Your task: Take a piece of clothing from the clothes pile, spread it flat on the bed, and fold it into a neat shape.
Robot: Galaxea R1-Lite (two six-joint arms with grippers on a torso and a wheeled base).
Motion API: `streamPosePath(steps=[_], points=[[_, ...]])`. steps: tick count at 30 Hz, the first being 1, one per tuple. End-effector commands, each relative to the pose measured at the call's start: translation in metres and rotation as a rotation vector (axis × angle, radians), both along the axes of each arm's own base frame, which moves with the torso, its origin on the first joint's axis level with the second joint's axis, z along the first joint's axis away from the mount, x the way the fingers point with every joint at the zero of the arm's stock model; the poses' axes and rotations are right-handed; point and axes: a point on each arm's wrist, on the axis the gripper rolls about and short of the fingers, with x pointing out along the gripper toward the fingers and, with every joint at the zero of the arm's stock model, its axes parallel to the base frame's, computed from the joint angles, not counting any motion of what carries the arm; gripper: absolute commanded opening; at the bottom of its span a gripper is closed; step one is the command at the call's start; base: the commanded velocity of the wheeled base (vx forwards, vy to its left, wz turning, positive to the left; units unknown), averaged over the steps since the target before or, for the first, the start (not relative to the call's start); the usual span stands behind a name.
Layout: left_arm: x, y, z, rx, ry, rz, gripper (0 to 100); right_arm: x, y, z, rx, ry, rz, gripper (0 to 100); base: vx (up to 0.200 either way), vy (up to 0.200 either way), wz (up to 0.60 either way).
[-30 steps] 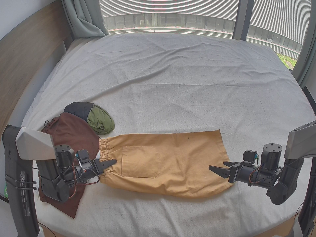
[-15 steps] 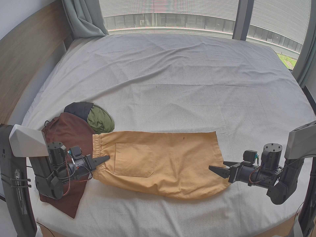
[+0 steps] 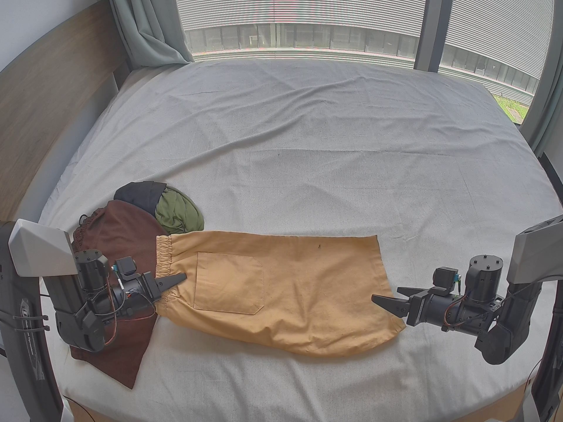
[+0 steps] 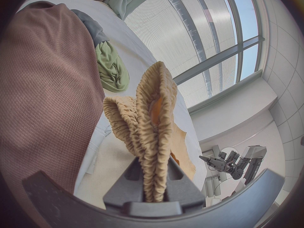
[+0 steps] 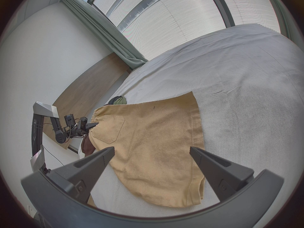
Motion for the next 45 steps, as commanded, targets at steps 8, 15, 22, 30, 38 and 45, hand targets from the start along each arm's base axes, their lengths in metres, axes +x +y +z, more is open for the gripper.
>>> streamPosePath(steps=[8, 15, 22, 30, 38, 45], points=[[-0.001, 0.012, 0.012, -0.011, -0.037, 0.002, 0, 0.000, 0.001, 0.001, 0.001, -0.004, 0.003, 100, 0.000, 0.000, 0.00], [-0.004, -0.002, 0.022, -0.014, -0.052, -0.028, 0, 0.000, 0.001, 0.000, 0.001, -0.001, 0.004, 100, 0.000, 0.000, 0.00], [-0.013, -0.030, 0.042, -0.043, -0.063, -0.086, 0, -0.001, 0.001, 0.001, 0.002, -0.005, 0.006, 100, 0.000, 0.000, 0.00], [-0.010, -0.050, 0.046, -0.068, -0.059, -0.108, 0, -0.001, 0.002, 0.005, 0.004, -0.018, 0.008, 100, 0.000, 0.000, 0.00], [-0.006, -0.065, 0.049, -0.082, -0.069, -0.132, 0, -0.001, 0.001, 0.006, 0.005, -0.023, 0.006, 100, 0.000, 0.000, 0.00], [-0.006, -0.079, 0.051, -0.083, -0.079, -0.155, 0, -0.001, 0.001, 0.007, 0.006, -0.024, 0.006, 100, 0.000, 0.000, 0.00]])
